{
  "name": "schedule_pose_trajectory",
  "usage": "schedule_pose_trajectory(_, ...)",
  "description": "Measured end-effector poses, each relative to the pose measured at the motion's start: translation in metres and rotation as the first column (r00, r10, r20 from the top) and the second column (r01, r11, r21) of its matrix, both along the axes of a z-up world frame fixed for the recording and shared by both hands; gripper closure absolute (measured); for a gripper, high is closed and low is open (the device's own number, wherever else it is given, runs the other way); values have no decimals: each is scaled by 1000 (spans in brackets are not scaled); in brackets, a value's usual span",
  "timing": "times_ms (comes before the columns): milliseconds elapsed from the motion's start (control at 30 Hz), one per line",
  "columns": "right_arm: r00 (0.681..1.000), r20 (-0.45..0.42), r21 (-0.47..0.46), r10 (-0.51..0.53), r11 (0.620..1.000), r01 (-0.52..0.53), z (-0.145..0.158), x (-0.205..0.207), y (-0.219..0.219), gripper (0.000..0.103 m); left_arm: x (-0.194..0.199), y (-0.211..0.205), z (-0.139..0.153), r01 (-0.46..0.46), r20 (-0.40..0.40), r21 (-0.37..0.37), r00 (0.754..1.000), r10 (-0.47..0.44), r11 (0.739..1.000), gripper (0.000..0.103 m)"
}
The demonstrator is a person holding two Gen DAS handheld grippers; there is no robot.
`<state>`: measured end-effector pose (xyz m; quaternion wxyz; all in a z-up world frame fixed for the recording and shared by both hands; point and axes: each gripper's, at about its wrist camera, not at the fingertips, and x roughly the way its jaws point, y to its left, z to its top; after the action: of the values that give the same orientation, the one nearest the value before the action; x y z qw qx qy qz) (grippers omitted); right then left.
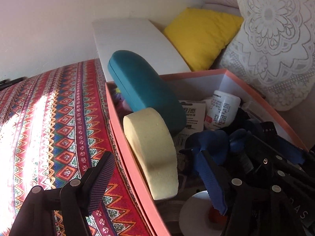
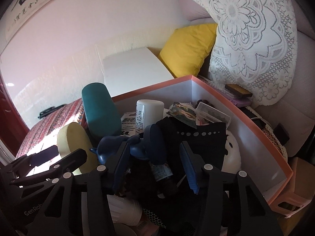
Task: Clean container
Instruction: 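Grasp the yellow sponge in the box with the left gripper, then lift the sponge out and set it on the blanket while the right gripper drops the blue dumbbell toy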
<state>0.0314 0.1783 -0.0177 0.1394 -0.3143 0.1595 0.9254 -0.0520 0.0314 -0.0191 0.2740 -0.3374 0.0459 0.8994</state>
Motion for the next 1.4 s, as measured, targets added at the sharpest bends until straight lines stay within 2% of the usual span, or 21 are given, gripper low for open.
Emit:
schedule_pose_trajectory(67, 1000, 9, -6, 2, 1000, -2, -2, -2, 2, 53, -2, 4, -2, 3, 17, -7, 1000, -3, 1000, 46)
schedule_pose_trajectory(100, 1000, 14, -8, 2, 1000, -2, -4, -3, 3, 55, -3, 6, -3, 5, 25, -11, 1000, -5, 1000, 47)
schedule_pose_trajectory(400, 1000, 16, -21, 17, 1000, -16, -4, -6, 2, 58, -9, 7, -8, -13, 58, -27, 998, 15, 1000, 48)
schedule_pose_trajectory(533, 1000, 8, -17, 27, 999, -27, -2, -7, -1, 59, -10, 7, -6, -14, 47, -23, 999, 15, 1000, 56)
schedule_pose_trajectory(833, 999, 9, -29, 48, 998, -47, -4, -11, -4, 59, -13, 4, -9, -21, 60, -13, 998, 22, 1000, 57)
schedule_pose_trajectory(900, 999, 18, -18, 50, 999, -49, -5, -12, -5, 66, -11, 4, -9, -20, 56, -11, 998, 20, 1000, 65)
schedule_pose_trajectory(967, 999, 18, -7, 51, 999, -51, -5, -12, -6, 71, -11, 4, -8, -12, 56, -2, 998, 13, 1000, 67)
schedule_pose_trajectory(1000, 999, 10, 2, 47, 999, -47, -4, -11, -6, 86, -11, 4, -8, -9, 56, 2, 998, 9, 1000, 68)
schedule_pose_trajectory(1033, 999, 9, 2, 45, 999, -45, -3, -10, -5, 88, -11, 2, -7, -7, 56, 14, 998, 6, 1000, 68)
schedule_pose_trajectory(1200, 999, -25, 39, 47, 998, -46, 6, 0, -10, 89, -7, -10, 3, 1, 37, 74, 999, -4, 997, 78)
schedule_pose_trajectory(1400, 994, -102, 93, 42, 995, -33, 26, 17, -22, 90, 0, -23, 19, 6, 19, 116, 1000, -8, 993, 78)
